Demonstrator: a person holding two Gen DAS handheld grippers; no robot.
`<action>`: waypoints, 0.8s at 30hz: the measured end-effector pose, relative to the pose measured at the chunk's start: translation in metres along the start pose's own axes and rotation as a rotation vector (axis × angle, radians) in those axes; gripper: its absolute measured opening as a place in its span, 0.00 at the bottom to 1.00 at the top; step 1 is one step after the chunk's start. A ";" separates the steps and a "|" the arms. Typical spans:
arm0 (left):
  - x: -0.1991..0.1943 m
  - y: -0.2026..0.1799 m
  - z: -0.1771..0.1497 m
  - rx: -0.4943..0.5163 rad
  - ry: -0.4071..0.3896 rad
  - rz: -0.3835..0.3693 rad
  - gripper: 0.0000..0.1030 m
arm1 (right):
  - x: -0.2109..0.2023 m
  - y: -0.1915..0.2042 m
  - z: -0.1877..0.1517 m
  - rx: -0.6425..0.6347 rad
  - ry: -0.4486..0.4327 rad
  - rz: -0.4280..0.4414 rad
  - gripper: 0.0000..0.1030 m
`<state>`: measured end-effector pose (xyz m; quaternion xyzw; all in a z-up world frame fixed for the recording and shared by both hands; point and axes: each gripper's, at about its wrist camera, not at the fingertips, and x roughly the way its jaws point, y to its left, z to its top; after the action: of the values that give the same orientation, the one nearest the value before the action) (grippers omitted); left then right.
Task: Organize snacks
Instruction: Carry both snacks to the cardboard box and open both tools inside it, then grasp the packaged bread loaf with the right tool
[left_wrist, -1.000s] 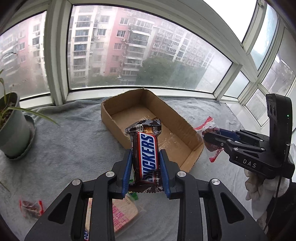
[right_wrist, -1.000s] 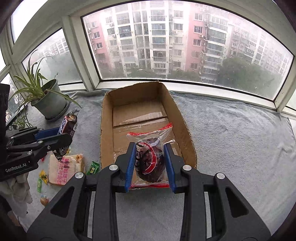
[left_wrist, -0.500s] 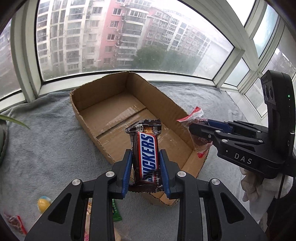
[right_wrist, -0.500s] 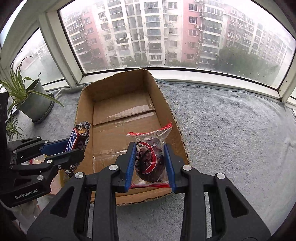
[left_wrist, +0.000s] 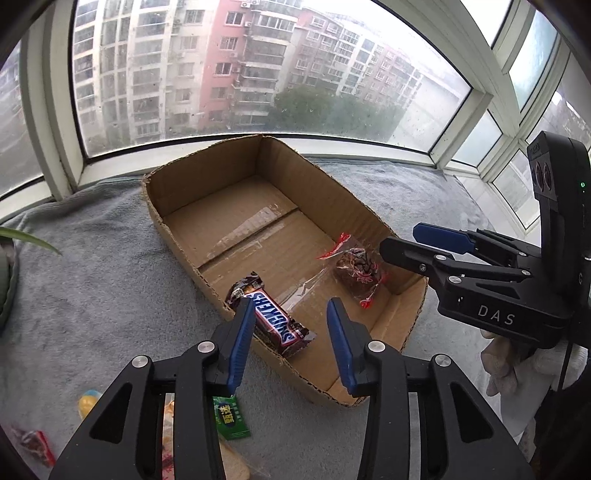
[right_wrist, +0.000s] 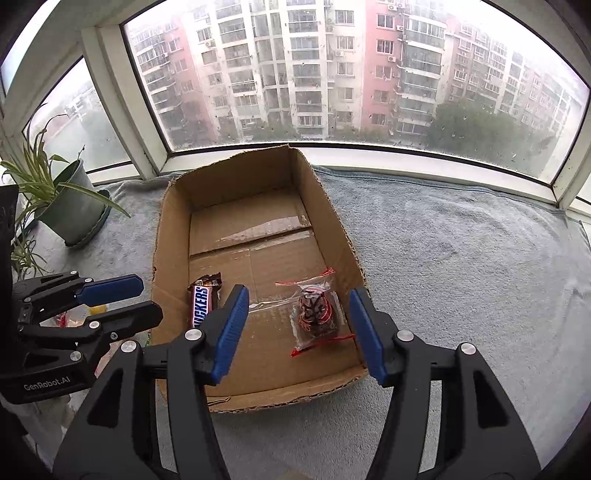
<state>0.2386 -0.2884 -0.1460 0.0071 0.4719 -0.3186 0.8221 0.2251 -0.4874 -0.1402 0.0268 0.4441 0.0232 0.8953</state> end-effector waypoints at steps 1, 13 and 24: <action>-0.003 0.002 0.000 -0.004 -0.004 -0.002 0.38 | -0.002 0.001 -0.001 0.002 -0.002 0.007 0.57; -0.063 0.037 -0.015 -0.067 -0.073 0.010 0.41 | -0.037 0.035 -0.015 0.033 -0.039 0.154 0.67; -0.112 0.092 -0.071 -0.199 -0.078 0.027 0.60 | -0.044 0.086 -0.040 0.045 0.013 0.439 0.78</action>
<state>0.1935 -0.1354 -0.1244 -0.0807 0.4688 -0.2590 0.8406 0.1654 -0.4033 -0.1233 0.1427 0.4338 0.2078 0.8650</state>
